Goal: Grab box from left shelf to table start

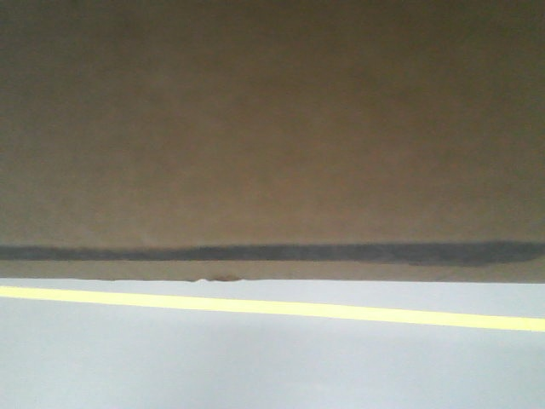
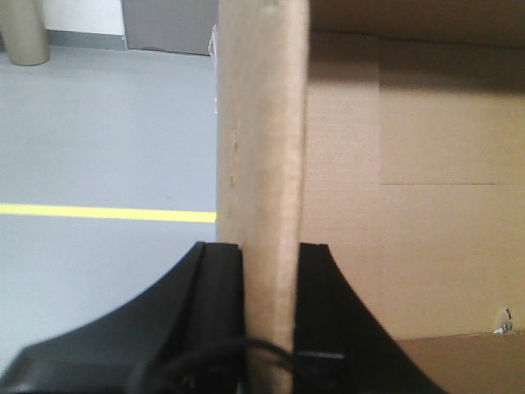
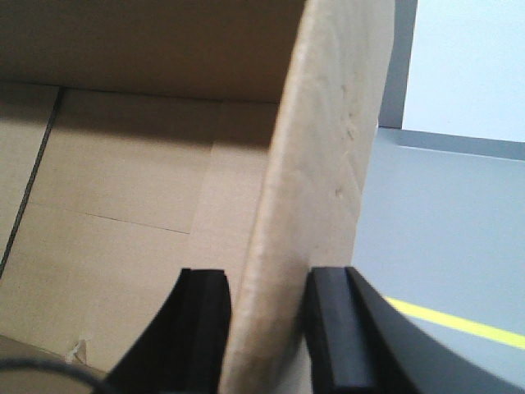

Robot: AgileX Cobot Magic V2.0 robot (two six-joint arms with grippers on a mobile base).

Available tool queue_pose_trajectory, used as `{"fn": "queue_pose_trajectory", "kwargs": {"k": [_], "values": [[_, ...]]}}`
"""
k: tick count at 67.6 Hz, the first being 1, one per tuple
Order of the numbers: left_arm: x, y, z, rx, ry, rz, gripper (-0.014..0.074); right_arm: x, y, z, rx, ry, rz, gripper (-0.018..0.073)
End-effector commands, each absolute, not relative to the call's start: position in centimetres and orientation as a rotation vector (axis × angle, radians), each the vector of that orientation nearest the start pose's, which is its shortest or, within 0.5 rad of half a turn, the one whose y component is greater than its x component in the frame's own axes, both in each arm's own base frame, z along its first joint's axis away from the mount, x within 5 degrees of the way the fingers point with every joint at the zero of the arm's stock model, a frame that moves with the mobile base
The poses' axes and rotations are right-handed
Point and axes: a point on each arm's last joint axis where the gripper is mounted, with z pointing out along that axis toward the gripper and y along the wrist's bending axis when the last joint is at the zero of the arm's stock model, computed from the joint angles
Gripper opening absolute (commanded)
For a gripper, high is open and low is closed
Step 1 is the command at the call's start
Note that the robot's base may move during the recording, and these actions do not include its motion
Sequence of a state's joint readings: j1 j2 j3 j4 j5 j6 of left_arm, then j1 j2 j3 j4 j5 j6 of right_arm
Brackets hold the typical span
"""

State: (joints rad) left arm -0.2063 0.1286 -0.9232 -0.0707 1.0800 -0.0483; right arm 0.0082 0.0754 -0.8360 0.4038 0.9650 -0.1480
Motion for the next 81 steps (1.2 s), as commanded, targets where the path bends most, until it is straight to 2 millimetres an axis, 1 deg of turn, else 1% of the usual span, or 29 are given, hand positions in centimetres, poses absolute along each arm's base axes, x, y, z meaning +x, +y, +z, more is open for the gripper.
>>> {"fn": "queue_pose_trajectory", "kwargs": {"k": [1,81], "values": [[-4.68,-0.14,41.39,0.138,1.556,-0.394,-0.0093,-4.35,2.85,39.96,-0.157,1.490,0.365,0.0057],[-4.68,-0.14,41.39,0.138,1.556,-0.394,-0.0093,-4.32,2.85,39.92,-0.157,1.491,0.365,0.0057]]}}
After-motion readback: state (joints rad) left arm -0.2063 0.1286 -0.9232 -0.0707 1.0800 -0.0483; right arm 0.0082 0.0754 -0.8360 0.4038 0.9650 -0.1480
